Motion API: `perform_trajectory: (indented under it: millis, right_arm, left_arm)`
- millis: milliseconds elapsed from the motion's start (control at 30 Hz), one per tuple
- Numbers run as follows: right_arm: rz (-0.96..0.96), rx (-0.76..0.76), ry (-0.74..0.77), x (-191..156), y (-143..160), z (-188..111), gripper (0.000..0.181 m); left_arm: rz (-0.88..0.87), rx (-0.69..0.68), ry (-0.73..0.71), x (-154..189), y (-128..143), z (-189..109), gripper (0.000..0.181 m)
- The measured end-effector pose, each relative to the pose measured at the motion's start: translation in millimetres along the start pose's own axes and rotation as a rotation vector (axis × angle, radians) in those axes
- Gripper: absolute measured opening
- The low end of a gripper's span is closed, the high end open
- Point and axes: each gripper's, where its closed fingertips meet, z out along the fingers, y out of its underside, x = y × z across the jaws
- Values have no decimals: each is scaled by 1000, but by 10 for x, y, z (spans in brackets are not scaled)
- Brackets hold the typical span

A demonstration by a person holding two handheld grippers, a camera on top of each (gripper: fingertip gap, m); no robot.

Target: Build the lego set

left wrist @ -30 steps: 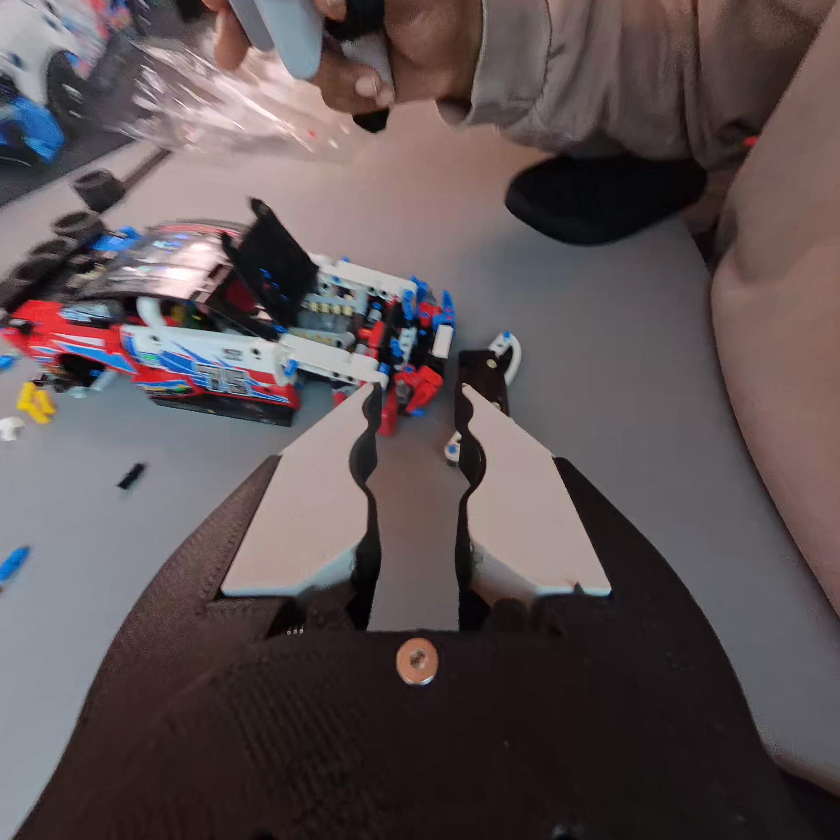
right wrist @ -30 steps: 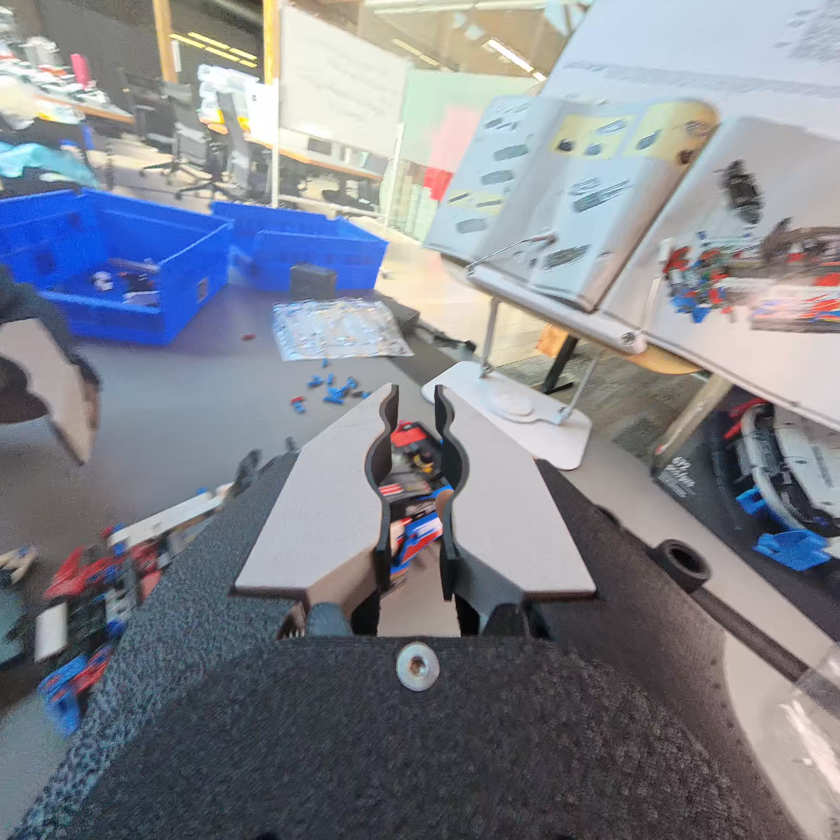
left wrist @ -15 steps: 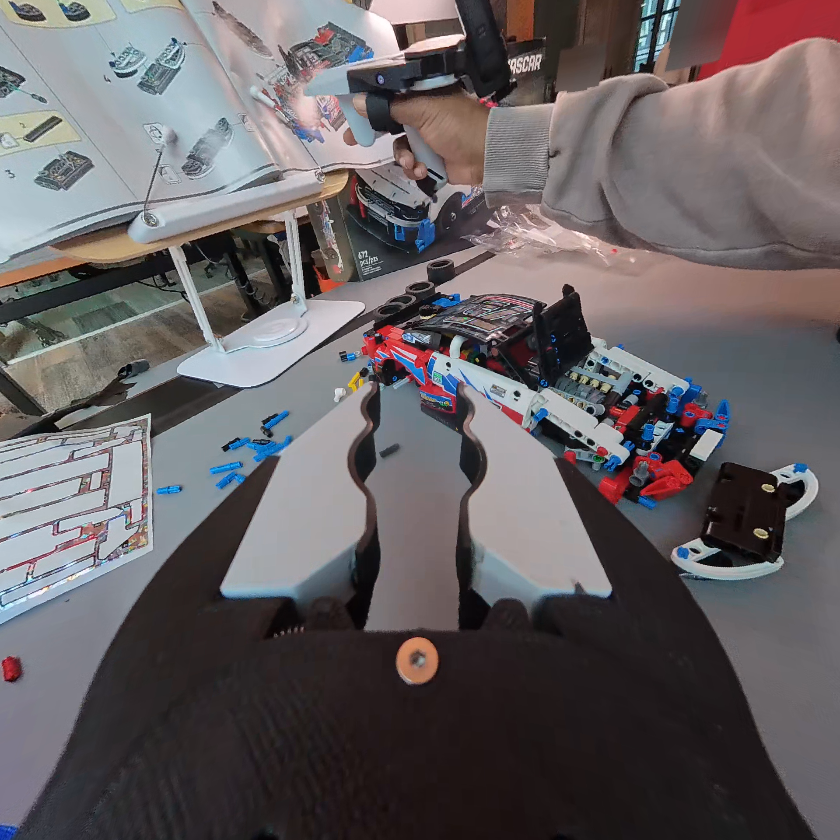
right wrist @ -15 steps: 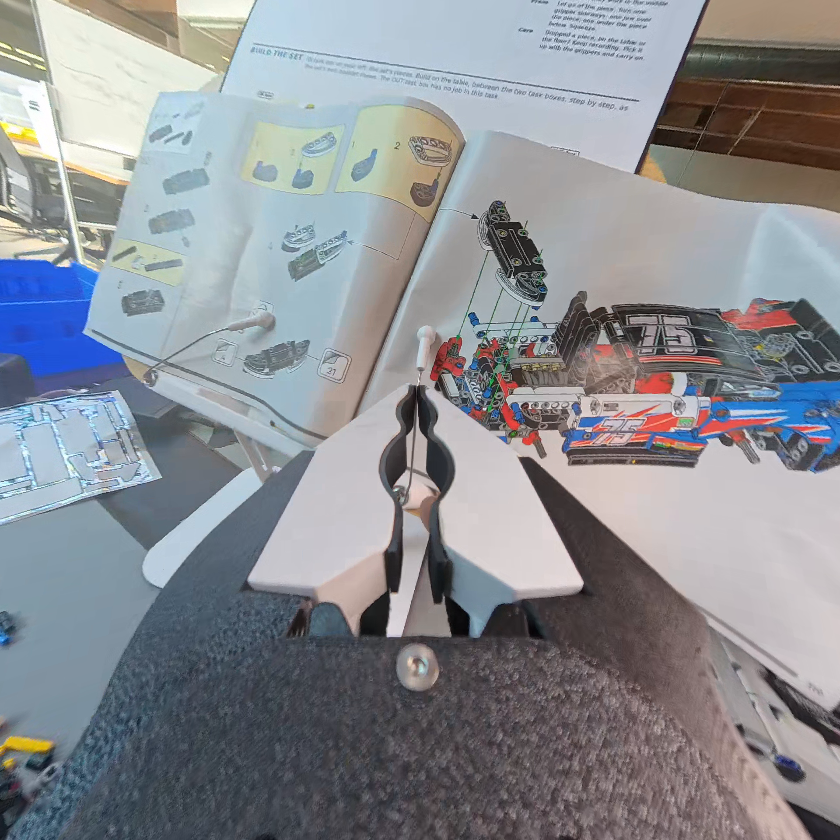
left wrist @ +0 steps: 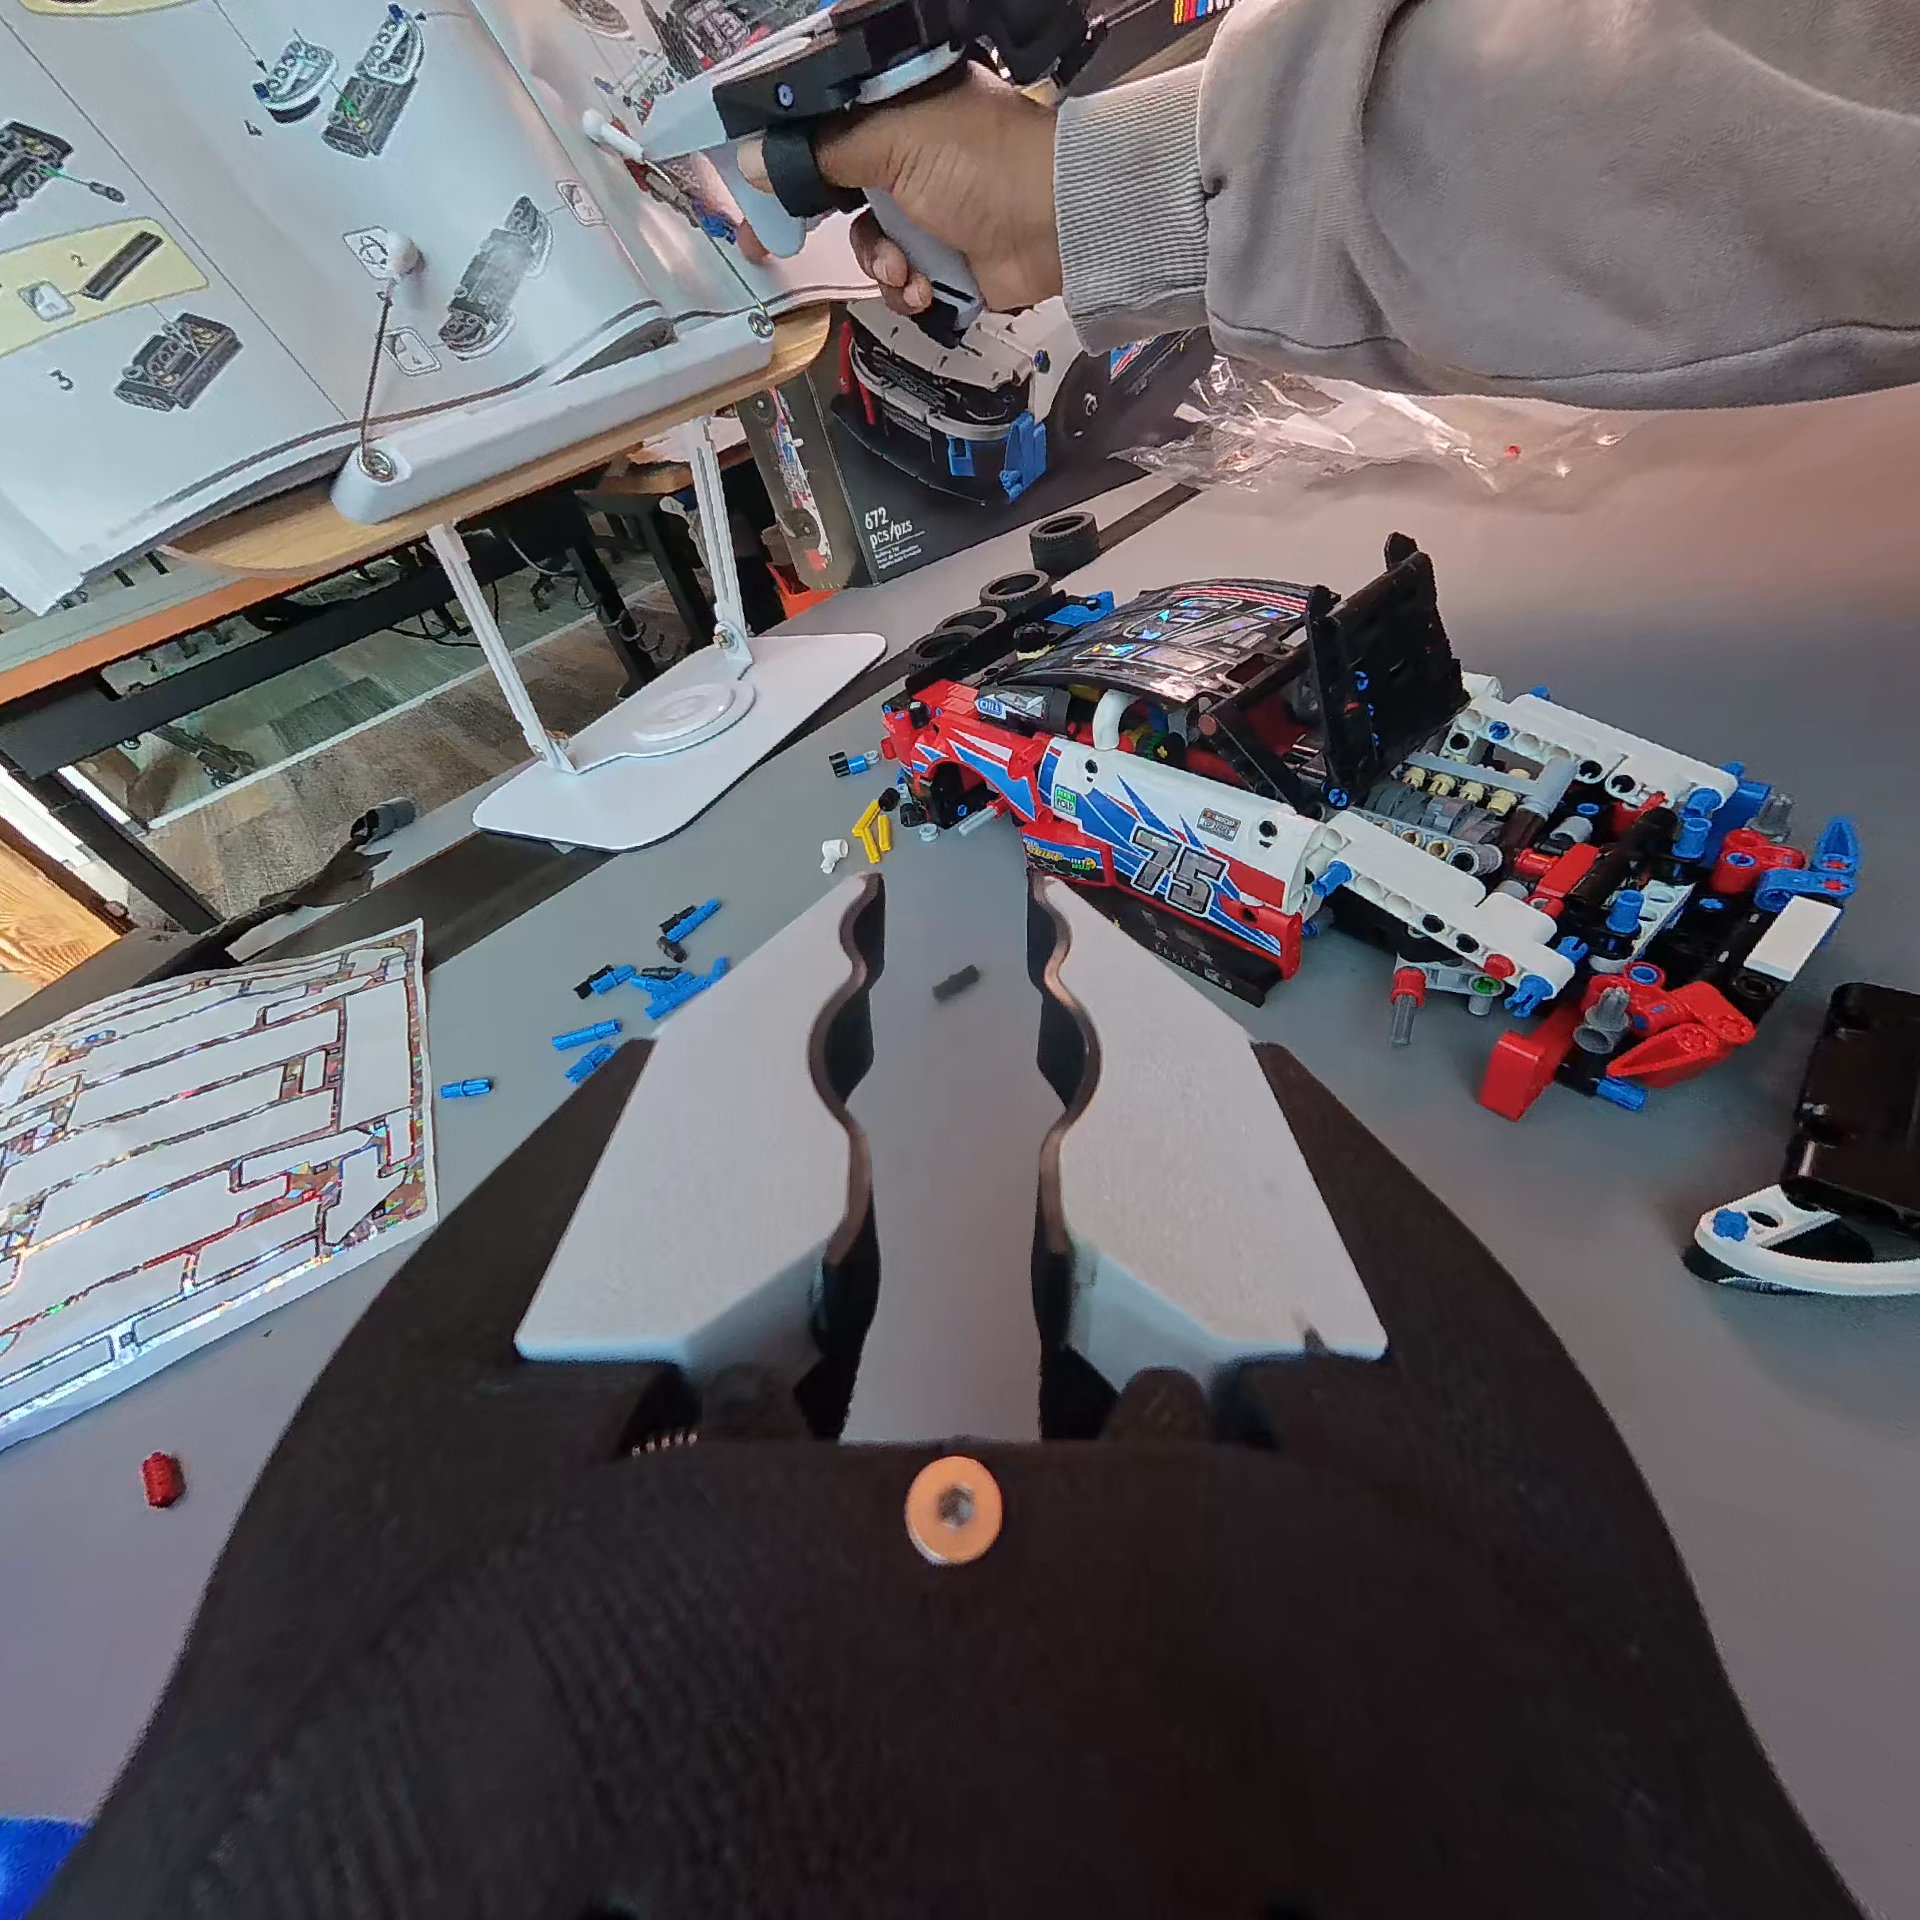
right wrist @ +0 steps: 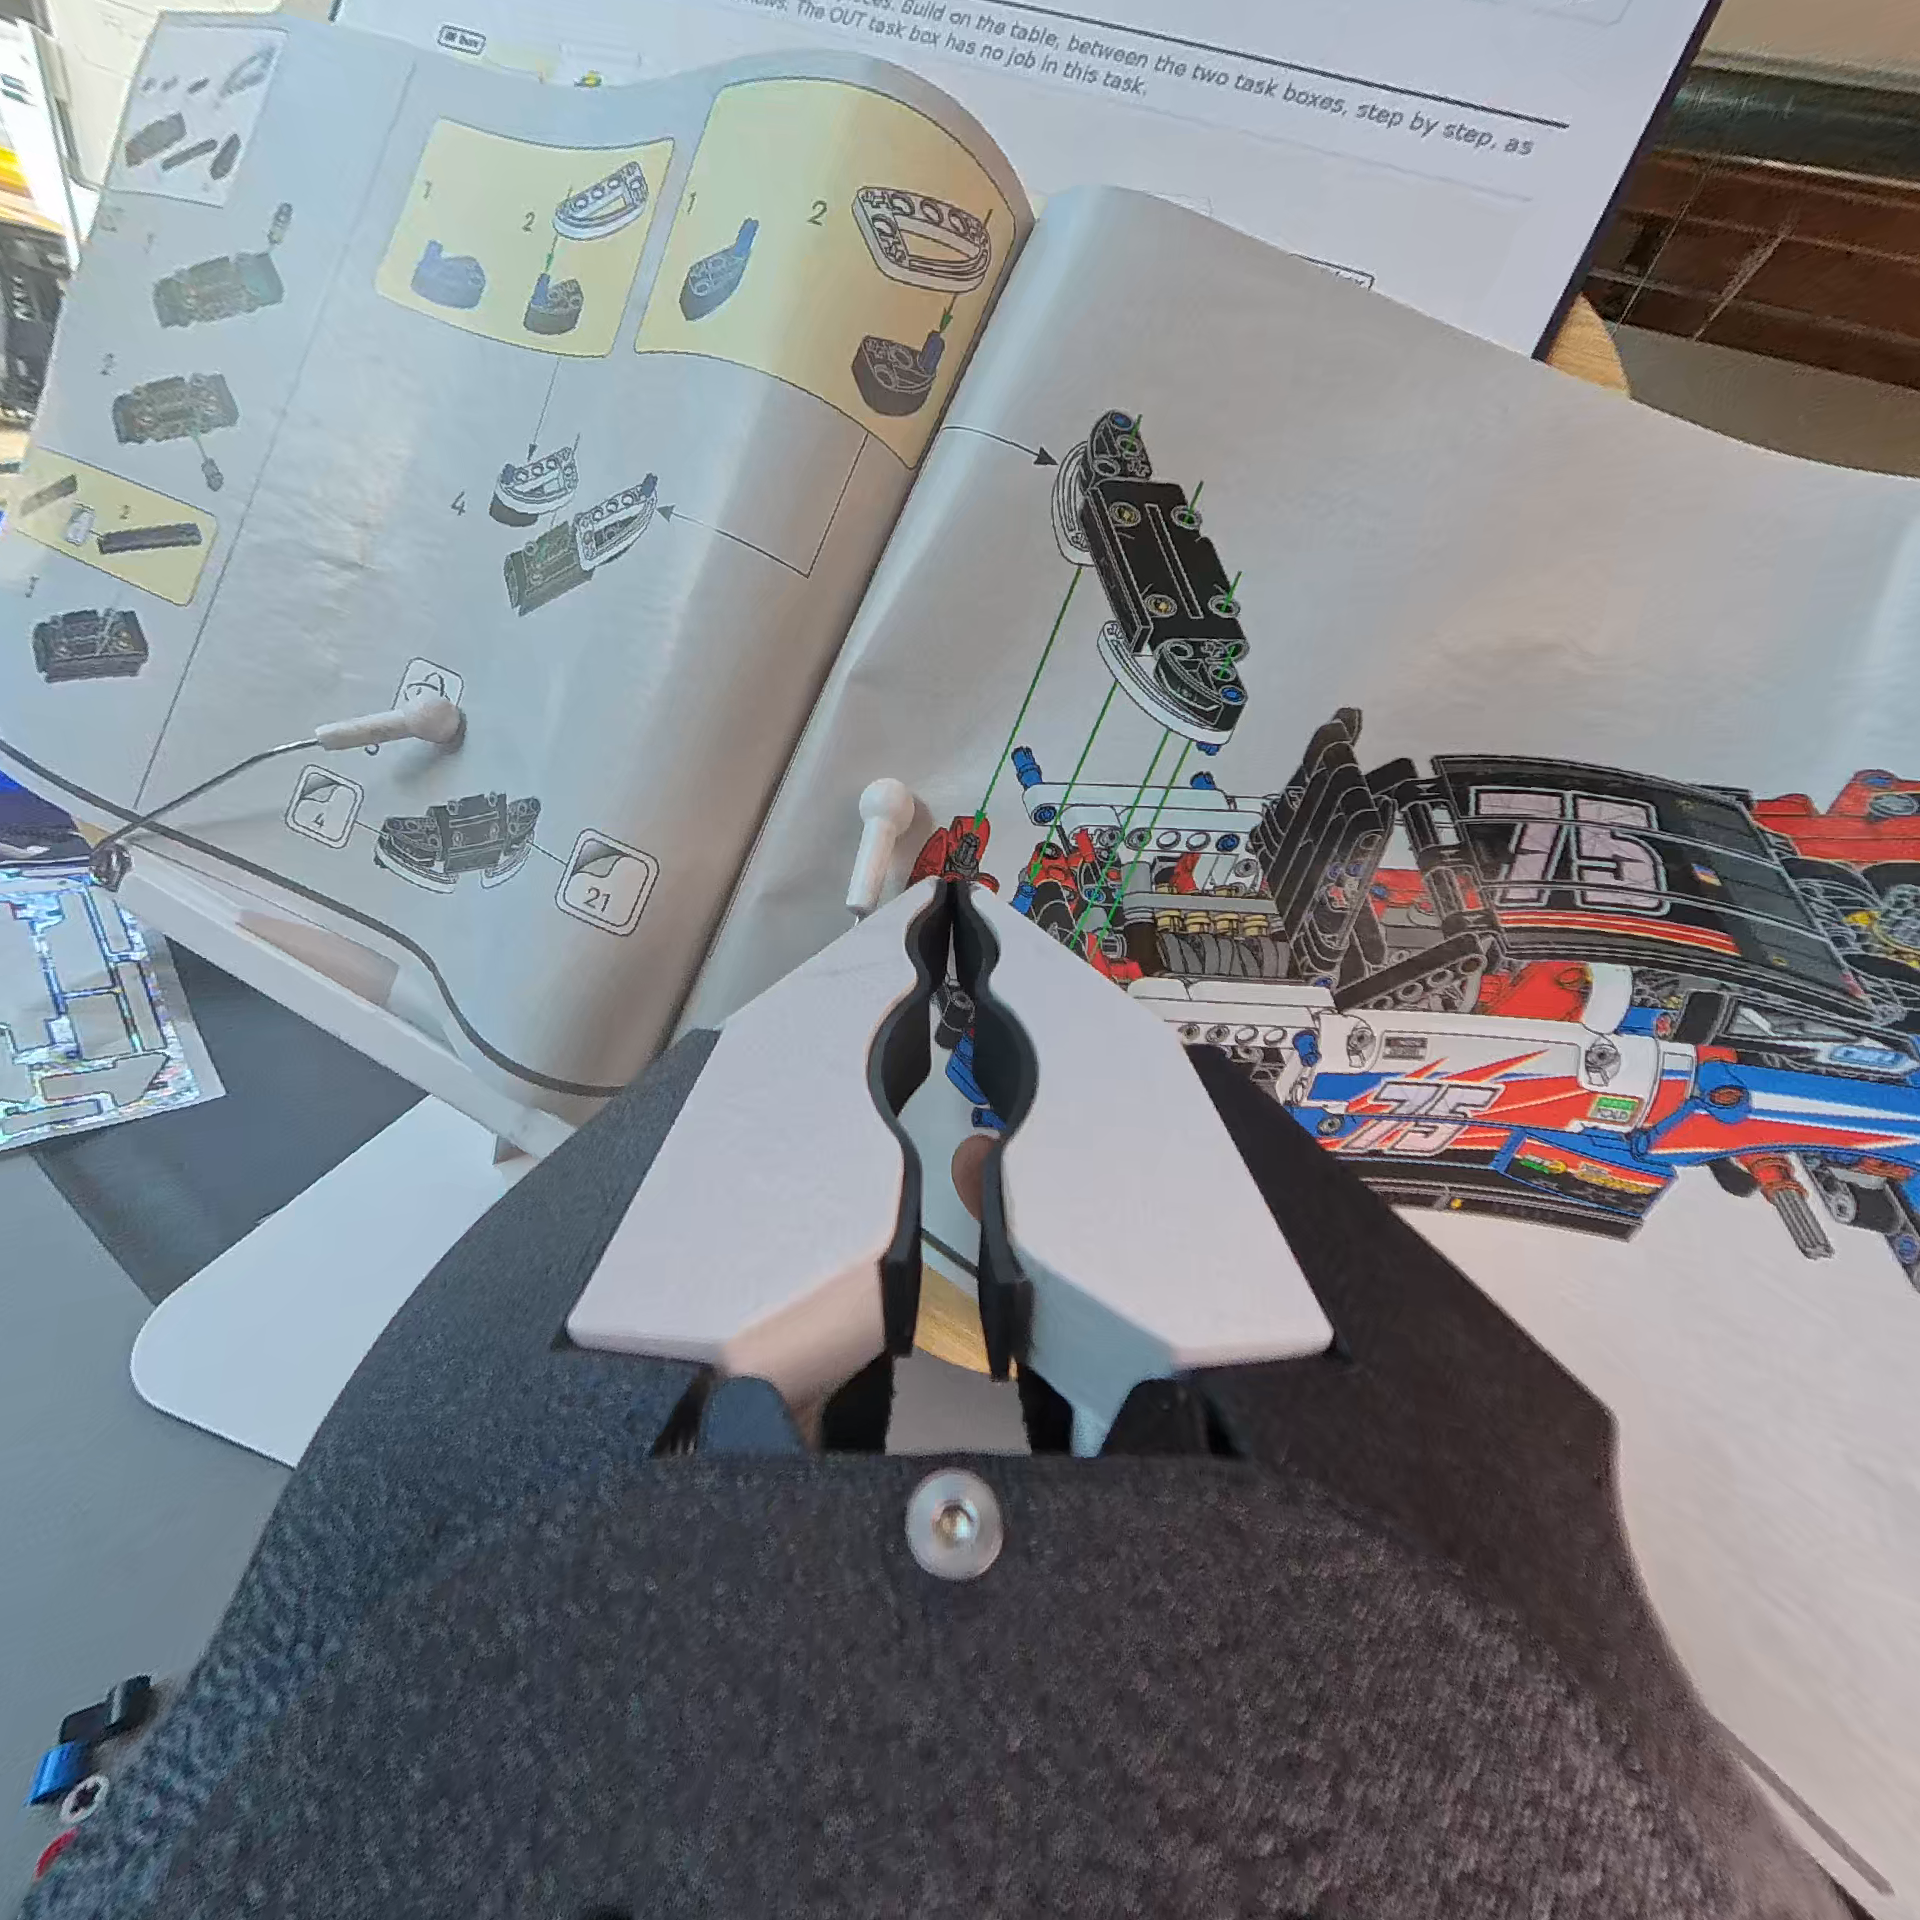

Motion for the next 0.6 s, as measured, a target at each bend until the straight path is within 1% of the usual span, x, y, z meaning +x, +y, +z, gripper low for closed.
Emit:
perform_trajectory:
  millis: [200, 467, 600]
  right_arm:
    - [12, -9, 33, 115, 24, -91, 0]
    - [-8, -34, 51, 200, 75, -109, 0]
    - [6, -37, 59, 267, 160, -162, 0]
  left_arm:
    - [-2, 0, -3, -7, -4, -8, 25]
    - [-5, -9, -18, -43, 18, -13, 25]
    - [-15, -12, -20, -58, 34, -7, 25]
